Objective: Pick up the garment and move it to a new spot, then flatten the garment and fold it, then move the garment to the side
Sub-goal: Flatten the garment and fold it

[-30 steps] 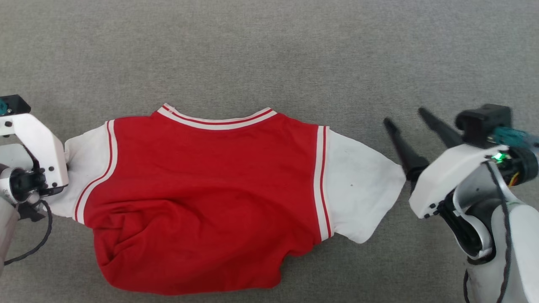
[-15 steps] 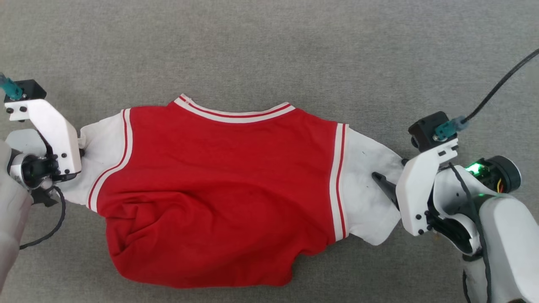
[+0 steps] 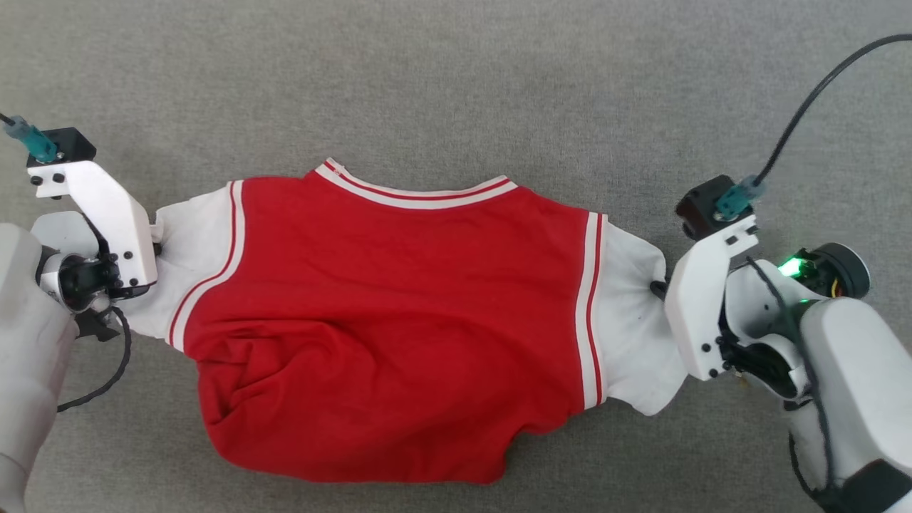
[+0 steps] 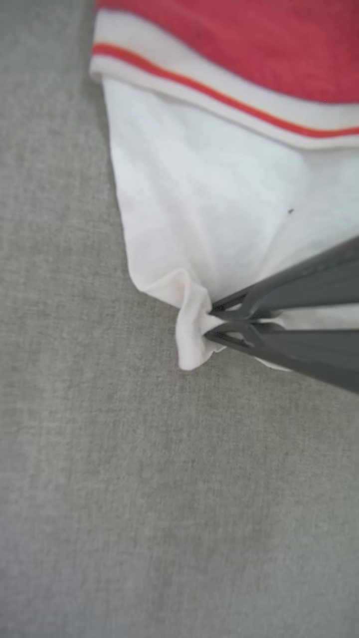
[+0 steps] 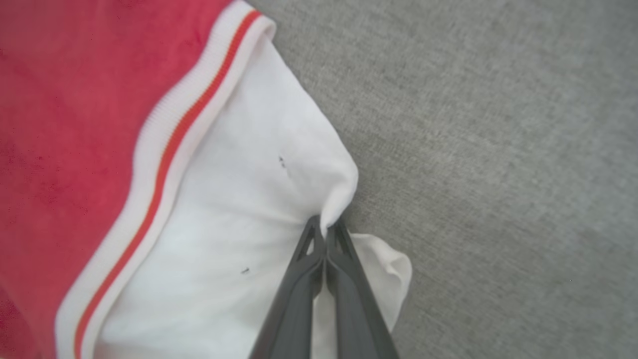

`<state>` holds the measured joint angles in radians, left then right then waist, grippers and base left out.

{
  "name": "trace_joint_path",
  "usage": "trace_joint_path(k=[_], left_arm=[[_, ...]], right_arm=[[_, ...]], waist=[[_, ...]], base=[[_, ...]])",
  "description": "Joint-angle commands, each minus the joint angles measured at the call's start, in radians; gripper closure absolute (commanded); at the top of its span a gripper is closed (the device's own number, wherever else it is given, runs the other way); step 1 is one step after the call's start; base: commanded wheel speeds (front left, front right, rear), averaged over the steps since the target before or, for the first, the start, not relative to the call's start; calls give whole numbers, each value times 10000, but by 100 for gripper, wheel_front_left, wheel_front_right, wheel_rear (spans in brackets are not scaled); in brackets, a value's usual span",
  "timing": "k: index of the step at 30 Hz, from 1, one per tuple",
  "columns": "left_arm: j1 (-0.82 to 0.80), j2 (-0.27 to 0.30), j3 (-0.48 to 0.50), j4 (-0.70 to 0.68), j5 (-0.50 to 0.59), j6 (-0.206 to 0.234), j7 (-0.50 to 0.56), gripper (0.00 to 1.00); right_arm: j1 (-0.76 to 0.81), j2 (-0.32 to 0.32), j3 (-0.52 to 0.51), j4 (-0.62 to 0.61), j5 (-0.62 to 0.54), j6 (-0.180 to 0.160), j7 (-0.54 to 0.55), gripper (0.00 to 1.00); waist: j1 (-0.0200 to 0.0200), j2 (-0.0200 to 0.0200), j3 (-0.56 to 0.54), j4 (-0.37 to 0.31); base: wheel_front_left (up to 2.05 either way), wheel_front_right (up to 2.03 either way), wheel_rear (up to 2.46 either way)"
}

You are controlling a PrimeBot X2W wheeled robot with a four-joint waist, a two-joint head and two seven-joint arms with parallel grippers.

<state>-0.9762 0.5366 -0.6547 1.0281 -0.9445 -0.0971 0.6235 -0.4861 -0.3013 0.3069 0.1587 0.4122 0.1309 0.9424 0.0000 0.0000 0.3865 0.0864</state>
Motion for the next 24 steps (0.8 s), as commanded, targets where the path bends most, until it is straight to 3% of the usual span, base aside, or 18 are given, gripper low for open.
trace_joint_path(k=[1,6,16,24], left_arm=[[24,-295,-88,16,-114,-91,-18,100],[-366,-50,-125,-249,-152,-212,155,100],[-1064,321,-405,-1442,-18,-292,697,100],[-1937,549,-203,-2576,8,102,1021,100]], right_arm=[[323,11,166,362,152,-3,171,100],[-119,-539,-92,-778,982,-3,511,100],[-1005,-944,-689,-1919,2039,-1,825,100],[-2283,-979,-822,-2122,2528,-1,330,100]], waist=[[0,0,-155,46],[0,0,-751,87],[0,0,-2043,129],[0,0,-3000,29]], base=[[0,0,0],[0,0,0],[0,0,0],[0,0,0]])
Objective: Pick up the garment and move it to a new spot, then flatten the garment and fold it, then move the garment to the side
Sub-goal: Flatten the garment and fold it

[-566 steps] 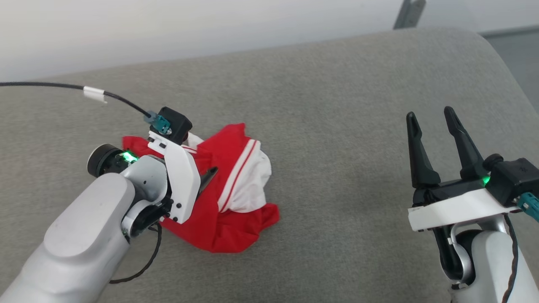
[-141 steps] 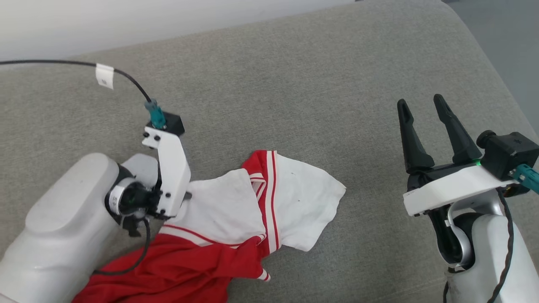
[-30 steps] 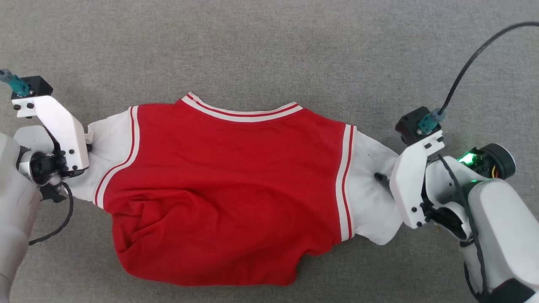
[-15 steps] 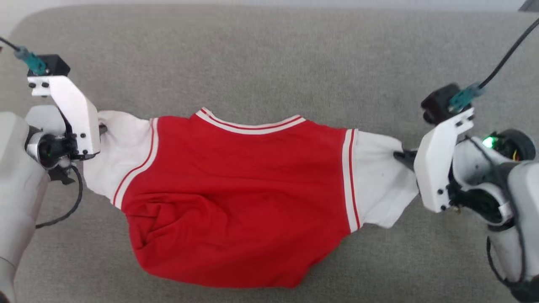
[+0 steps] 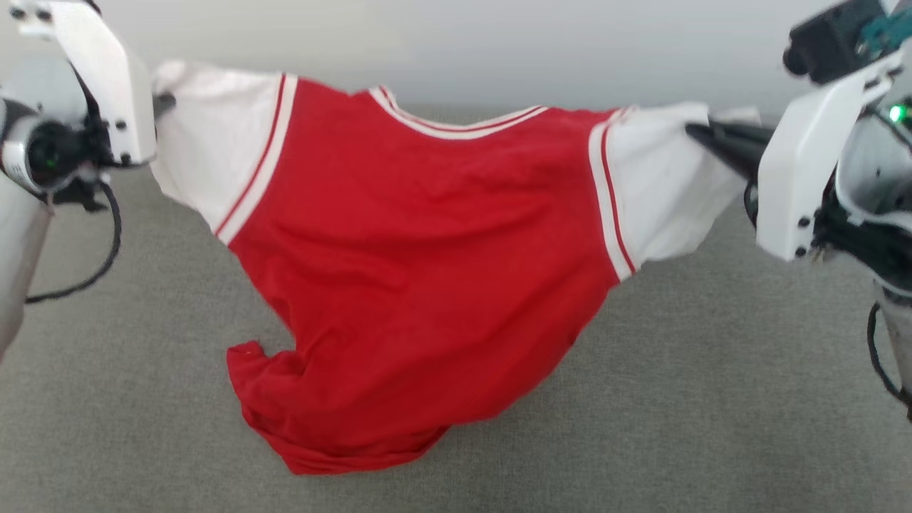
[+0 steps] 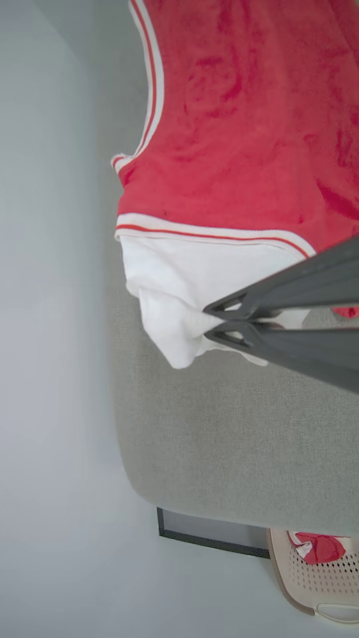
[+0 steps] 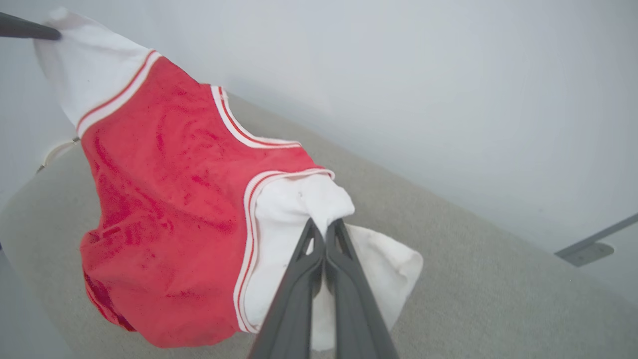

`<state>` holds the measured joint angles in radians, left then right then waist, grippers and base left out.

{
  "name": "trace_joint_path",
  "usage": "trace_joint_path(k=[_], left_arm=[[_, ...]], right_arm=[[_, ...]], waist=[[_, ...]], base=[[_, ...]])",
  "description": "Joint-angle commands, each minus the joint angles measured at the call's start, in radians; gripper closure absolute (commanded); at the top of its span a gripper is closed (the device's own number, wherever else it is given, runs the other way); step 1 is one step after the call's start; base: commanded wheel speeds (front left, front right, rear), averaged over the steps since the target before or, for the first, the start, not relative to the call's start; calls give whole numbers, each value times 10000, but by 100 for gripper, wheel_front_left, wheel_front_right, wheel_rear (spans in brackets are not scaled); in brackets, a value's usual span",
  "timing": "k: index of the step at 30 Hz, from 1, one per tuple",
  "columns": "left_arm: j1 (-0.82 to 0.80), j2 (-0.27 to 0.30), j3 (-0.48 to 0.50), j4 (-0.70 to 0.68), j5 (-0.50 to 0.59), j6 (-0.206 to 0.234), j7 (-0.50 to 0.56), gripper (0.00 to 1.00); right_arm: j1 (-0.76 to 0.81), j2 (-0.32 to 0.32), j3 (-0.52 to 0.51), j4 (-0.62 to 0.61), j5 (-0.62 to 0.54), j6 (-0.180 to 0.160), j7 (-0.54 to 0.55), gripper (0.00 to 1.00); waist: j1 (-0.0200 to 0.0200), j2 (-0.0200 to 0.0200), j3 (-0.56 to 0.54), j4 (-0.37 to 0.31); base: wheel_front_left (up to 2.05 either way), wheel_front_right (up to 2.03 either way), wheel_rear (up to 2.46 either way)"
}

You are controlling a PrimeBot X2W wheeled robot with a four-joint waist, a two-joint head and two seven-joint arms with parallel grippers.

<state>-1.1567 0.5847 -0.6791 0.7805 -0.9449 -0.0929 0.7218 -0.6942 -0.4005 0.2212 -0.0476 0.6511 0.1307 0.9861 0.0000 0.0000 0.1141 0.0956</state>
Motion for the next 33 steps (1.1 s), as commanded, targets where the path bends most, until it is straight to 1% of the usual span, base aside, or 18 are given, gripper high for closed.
trace_joint_path(k=[1,6,11,13,15,16,17,21,26,29,33], left_arm=[[-246,73,83,-259,-21,112,79,100],[-691,169,205,-895,-4,440,223,100],[-1063,241,293,-1318,51,705,318,100],[-1205,271,315,-1410,133,738,202,100],[-1302,211,335,-1443,226,746,-57,100],[-1302,211,335,-1443,226,746,-57,100],[-1343,136,344,-1424,258,745,-224,100],[-1740,-127,382,-1132,596,669,-1133,100],[-2445,-584,463,-403,941,450,-2599,100],[-3015,-751,499,95,1270,341,-3647,100],[-3813,-922,463,599,1886,176,-5410,100]], right_arm=[[-396,29,64,-101,232,1,-230,100],[-1252,-111,313,-55,461,1,-791,100],[-2183,-122,499,372,618,1,-1408,100],[-2586,-112,552,641,545,-1,-1793,100],[-2975,-82,629,1059,390,-1,-2232,100],[-2975,-82,629,1059,390,-1,-2232,100],[-3194,-75,641,1343,260,-1,-2534,100],[-4111,123,741,2645,-349,-1,-3792,100],[-5420,594,781,4690,-1361,-1,-5827,100],[-6144,840,756,5790,-2019,-1,-7174,100],[-7089,1145,539,7206,-3140,-1,-9042,100]], waist=[[0,0,-367,-90],[0,0,-718,-211],[0,0,-864,-343],[0,0,-828,-380],[0,0,-719,-409],[0,0,-719,-409],[0,0,-651,-413],[0,0,-192,-456],[0,0,559,-528],[0,0,974,-564],[0,0,1441,-591]], base=[[0,0,0],[0,0,0],[0,0,0],[0,0,0],[0,0,0],[0,0,0],[0,0,0],[0,0,0],[0,0,0],[0,0,0],[0,0,0]])
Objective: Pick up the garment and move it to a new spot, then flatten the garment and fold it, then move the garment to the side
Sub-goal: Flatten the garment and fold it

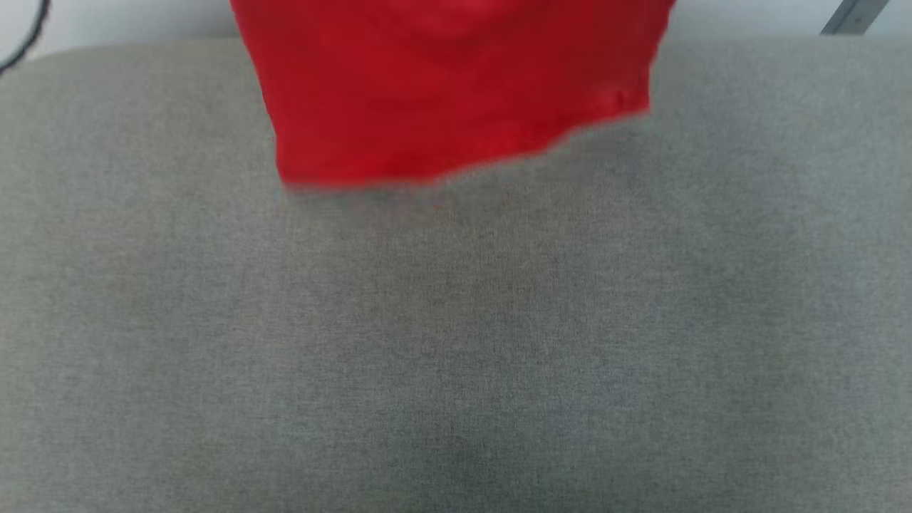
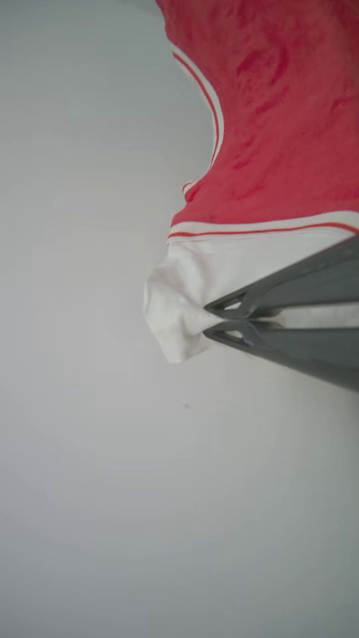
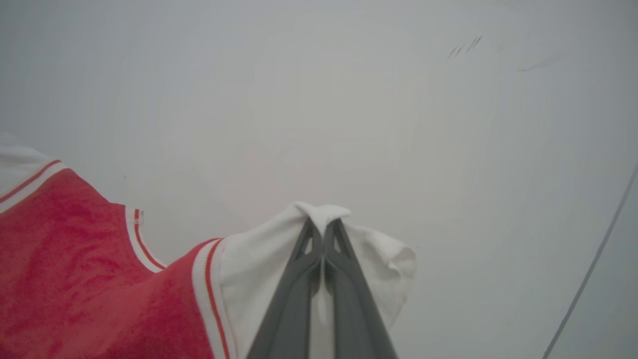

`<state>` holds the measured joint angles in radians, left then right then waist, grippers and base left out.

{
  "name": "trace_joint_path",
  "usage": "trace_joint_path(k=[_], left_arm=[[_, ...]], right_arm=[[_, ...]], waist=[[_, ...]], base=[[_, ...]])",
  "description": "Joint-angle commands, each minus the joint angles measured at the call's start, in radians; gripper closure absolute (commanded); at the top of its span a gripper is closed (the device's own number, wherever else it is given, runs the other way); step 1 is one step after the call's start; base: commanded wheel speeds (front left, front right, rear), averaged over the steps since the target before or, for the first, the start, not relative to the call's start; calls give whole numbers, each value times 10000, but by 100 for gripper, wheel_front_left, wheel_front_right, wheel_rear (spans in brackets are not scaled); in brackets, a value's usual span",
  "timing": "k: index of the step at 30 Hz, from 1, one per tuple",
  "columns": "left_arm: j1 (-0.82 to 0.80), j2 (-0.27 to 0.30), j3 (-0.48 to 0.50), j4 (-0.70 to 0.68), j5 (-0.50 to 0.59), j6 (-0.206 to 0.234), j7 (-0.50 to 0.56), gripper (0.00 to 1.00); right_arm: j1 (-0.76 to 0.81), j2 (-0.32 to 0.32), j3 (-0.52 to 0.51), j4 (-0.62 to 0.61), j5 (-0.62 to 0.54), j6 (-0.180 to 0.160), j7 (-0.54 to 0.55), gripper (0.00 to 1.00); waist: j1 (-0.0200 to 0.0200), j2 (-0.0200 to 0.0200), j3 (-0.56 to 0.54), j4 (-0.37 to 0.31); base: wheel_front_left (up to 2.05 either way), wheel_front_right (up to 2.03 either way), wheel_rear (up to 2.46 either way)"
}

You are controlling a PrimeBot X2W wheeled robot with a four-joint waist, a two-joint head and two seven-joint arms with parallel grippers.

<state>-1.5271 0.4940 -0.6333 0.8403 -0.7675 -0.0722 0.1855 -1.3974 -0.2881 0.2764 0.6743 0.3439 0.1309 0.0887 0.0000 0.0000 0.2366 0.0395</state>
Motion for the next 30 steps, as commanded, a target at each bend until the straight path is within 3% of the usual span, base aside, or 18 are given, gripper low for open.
trace_joint_path(k=[1,5,8,12,20,26,30], left_arm=[[-275,-91,34,134,127,-68,-458,100],[-941,-298,-115,431,730,-362,-2811,100],[-707,-411,-344,765,645,-508,-3579,100],[-36,-523,-782,1102,337,-581,-3821,100],[1693,-174,-1768,998,-1190,-571,-3049,100],[2673,53,-2262,779,-2188,-572,-1896,100],[3459,351,-2571,257,-3077,-573,-697,100]], right_arm=[[-299,98,-96,290,-302,-3,-551,100],[-1127,247,-518,1582,-1827,-3,-2614,100],[-1155,451,-538,2302,-2211,-3,-3007,100],[-723,564,-40,3008,-2048,-3,-3106,100],[800,432,1728,3005,-289,-3,-2424,100],[2006,-145,2872,1892,1413,-3,-1362,100],[2975,-896,3501,640,2522,-3,-550,100]], waist=[[0,0,303,-24],[0,0,652,64],[0,0,759,128],[0,0,856,216],[0,0,841,360],[0,0,691,446],[0,0,524,516]], base=[[0,0,0],[0,0,0],[0,0,0],[0,0,0],[0,0,0],[0,0,0],[0,0,0]])
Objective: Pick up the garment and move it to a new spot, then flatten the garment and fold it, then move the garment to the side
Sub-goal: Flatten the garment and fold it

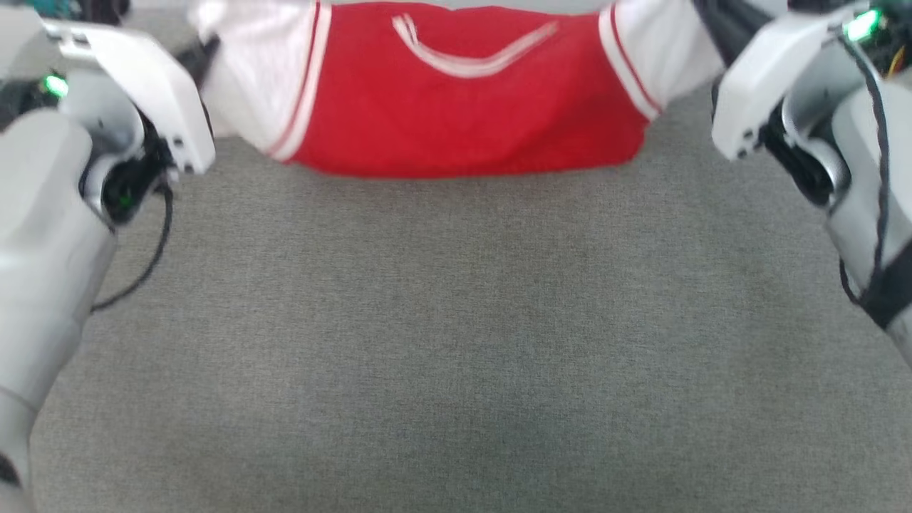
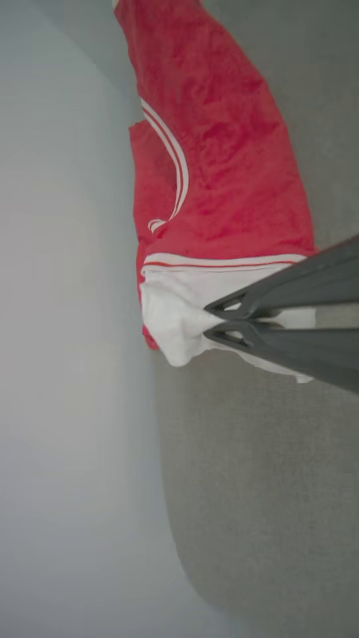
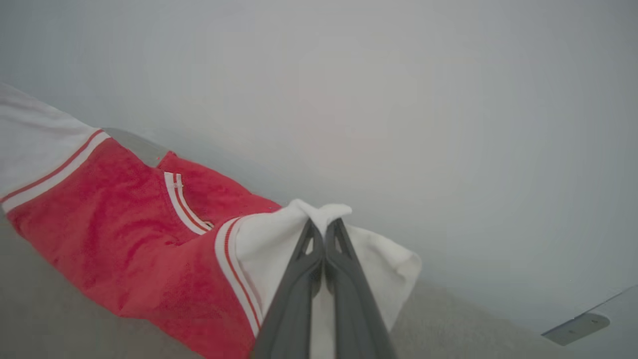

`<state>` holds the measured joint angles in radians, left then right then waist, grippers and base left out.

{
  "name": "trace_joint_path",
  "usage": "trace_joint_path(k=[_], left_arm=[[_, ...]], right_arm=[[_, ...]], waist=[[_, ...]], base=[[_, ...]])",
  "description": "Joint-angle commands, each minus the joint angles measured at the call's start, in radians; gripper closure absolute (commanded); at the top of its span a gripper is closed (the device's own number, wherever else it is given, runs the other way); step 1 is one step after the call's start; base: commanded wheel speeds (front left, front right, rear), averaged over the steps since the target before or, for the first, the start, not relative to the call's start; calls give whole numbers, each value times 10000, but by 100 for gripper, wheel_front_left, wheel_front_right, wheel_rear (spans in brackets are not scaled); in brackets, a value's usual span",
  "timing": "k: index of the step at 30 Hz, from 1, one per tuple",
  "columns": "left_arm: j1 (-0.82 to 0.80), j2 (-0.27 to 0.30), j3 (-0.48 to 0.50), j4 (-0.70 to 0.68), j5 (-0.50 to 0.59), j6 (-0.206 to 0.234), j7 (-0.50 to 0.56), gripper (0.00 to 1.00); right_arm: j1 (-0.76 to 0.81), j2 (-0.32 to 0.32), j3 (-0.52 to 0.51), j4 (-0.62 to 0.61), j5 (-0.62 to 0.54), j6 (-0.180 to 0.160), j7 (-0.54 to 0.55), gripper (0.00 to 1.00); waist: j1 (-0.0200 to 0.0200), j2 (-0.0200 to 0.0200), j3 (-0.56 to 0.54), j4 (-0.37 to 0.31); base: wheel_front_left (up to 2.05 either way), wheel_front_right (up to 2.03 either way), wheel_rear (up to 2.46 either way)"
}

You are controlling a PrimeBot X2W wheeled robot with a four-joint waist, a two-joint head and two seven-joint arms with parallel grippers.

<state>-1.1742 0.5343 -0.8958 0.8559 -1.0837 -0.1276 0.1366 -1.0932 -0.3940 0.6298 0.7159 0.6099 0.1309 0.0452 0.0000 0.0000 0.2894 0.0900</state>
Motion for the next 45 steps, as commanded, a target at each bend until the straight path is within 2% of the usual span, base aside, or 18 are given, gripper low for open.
trace_joint_path(k=[1,6,12,16,22,31,35,40,45], left_arm=[[147,14,7,-86,-254,-20,74,100],[1256,600,-174,-1129,-1234,-21,1171,100],[2522,1482,-463,-2789,-1707,78,1960,100],[3510,2220,-586,-4322,-1979,698,2322,100],[4928,3413,-835,-6236,-2078,1997,2559,100],[6617,4427,-1055,-7522,-2492,3667,2448,100],[7104,4724,-1088,-7961,-2714,4222,2538,100],[7497,5042,-1081,-8511,-2936,4629,2537,100],[7686,4973,-1017,-8701,-2997,4627,2258,100]], right_arm=[[130,-50,36,-101,53,-3,29,100],[1383,-935,391,-1863,890,-3,911,100],[3050,-2025,656,-4074,1613,-3,2260,100],[4096,-2833,749,-5561,1933,-3,3118,100],[5564,-3665,547,-7104,2443,-3,4384,100],[7910,-4043,-325,-8046,3300,-3,6313,100],[8907,-4117,-891,-8457,3510,-1,7161,100],[10094,-3976,-1667,-8976,3468,-1,8141,100],[10831,-3424,-2234,-9167,3007,-1,8329,100]], waist=[[0,0,-41,30],[0,0,-229,135],[0,0,-390,240],[0,0,-406,290],[0,0,-454,261],[0,0,-709,146],[0,0,-743,146],[0,0,-670,165],[0,0,-518,214]], base=[[0,0,0],[0,0,0],[0,0,0],[0,0,0],[0,0,0],[0,0,0],[0,0,0],[0,0,0],[0,0,0]])
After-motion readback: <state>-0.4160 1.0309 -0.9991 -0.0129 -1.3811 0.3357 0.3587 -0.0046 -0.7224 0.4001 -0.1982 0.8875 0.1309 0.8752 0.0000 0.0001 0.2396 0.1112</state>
